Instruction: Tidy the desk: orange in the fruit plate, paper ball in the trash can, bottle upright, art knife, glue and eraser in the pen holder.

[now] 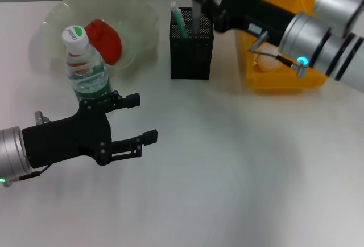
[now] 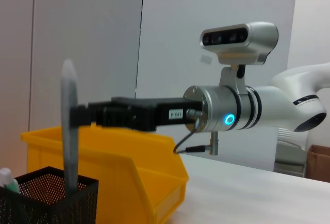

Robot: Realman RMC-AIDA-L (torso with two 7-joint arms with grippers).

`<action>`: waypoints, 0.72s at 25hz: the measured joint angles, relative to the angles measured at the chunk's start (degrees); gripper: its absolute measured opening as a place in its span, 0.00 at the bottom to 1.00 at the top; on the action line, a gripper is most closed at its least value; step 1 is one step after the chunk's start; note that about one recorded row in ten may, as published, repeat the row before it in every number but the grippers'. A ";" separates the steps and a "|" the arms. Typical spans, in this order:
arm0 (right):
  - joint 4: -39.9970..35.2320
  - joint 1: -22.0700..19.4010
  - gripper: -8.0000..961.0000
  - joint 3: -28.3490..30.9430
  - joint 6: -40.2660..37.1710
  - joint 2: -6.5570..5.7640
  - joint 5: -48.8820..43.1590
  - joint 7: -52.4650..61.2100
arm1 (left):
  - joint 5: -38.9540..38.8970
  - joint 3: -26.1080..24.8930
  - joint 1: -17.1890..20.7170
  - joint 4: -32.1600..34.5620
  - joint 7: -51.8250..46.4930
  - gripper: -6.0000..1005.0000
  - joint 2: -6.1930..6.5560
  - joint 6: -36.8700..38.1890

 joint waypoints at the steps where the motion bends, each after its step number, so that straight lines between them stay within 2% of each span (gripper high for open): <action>1: -0.07 0.25 0.14 -1.00 0.87 0.00 0.02 -0.10 | 0.04 -0.04 -0.06 0.00 0.00 0.82 0.00 -0.02; 4: -0.38 0.71 0.14 -3.55 3.54 0.00 0.18 -0.53 | 0.12 -0.09 -0.24 0.00 0.02 0.82 0.00 -0.43; 18: -0.12 0.69 0.14 -3.61 3.96 0.00 0.28 -1.54 | 0.06 0.14 -0.58 0.00 0.05 0.82 0.00 -1.23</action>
